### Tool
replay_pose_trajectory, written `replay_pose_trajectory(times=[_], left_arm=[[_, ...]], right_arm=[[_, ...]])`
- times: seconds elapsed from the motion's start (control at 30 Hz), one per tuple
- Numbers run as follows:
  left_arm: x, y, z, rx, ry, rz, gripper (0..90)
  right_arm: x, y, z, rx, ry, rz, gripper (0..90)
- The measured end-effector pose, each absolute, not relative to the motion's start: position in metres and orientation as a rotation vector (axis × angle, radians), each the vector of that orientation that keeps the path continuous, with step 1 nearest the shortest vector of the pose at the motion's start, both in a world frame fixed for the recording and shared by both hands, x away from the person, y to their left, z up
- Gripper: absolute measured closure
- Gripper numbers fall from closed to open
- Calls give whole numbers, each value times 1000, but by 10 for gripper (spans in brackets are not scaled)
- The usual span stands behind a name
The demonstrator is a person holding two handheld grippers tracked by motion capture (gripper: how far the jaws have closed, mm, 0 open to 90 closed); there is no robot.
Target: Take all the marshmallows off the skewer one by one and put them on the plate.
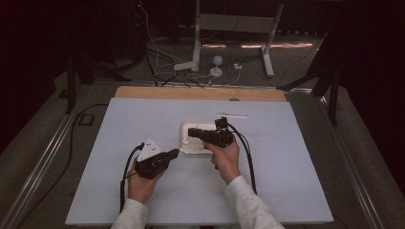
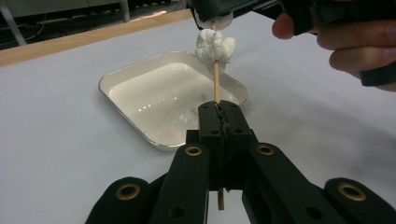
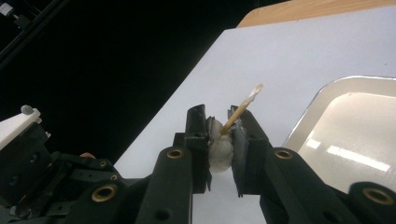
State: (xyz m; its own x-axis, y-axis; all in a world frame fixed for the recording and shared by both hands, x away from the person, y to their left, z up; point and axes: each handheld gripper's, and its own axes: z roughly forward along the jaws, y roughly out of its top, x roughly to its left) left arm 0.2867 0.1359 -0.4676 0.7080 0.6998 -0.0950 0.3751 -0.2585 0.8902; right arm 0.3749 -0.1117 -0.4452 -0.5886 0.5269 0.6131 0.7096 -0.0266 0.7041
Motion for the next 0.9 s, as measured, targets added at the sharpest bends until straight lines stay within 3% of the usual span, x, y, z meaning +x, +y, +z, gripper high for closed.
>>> replay_pose_trajectory(times=[0.9], left_arm=[[283, 141, -467, 1915, 813, 400, 900]], right_arm=[[385, -133, -435, -1471, -2025, -1769, 826]])
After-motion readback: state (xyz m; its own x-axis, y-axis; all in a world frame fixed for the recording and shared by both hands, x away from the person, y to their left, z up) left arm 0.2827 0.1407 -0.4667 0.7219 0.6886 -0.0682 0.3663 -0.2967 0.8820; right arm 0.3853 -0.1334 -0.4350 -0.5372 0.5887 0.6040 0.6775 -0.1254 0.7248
